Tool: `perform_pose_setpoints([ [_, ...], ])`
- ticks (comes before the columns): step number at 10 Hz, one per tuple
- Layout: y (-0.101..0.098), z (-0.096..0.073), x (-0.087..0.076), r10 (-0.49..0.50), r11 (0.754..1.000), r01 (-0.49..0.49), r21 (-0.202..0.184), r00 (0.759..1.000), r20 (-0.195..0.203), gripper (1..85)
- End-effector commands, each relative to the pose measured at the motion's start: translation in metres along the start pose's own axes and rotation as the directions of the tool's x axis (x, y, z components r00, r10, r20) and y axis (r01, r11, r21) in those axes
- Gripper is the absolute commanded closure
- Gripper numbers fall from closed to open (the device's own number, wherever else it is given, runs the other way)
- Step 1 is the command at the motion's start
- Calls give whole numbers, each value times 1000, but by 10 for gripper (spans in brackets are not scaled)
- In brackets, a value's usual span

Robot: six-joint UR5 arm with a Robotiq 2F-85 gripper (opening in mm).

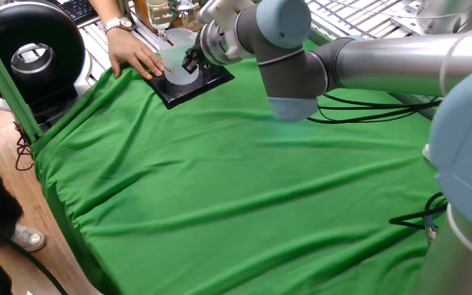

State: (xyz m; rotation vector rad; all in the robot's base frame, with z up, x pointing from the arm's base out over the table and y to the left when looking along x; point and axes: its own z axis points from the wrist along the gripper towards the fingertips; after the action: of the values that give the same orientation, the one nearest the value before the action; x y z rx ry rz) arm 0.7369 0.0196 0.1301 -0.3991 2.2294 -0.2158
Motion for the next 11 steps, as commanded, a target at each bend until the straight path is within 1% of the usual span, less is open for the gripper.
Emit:
perform_pose_setpoints([
  [1,8,-9,-4,2,1000,-2,0,1000,6,843],
  [2,13,-11,-11,-2,1000,2,5,1000,0,843],
  [4,19,-14,-16,-9,1000,9,14,1000,-13,843],
  [5,21,-16,-17,-9,1000,10,11,1000,-19,843],
  [7,27,-24,-14,-10,1000,10,-6,999,-50,843],
  [8,31,-29,-11,4,1000,-5,-15,997,-76,843],
  [9,37,-34,-4,44,999,-47,-19,991,-125,843],
  [10,44,-42,11,86,996,-91,-11,975,-206,843],
  [11,44,-49,16,96,995,-98,3,966,-241,843],
])
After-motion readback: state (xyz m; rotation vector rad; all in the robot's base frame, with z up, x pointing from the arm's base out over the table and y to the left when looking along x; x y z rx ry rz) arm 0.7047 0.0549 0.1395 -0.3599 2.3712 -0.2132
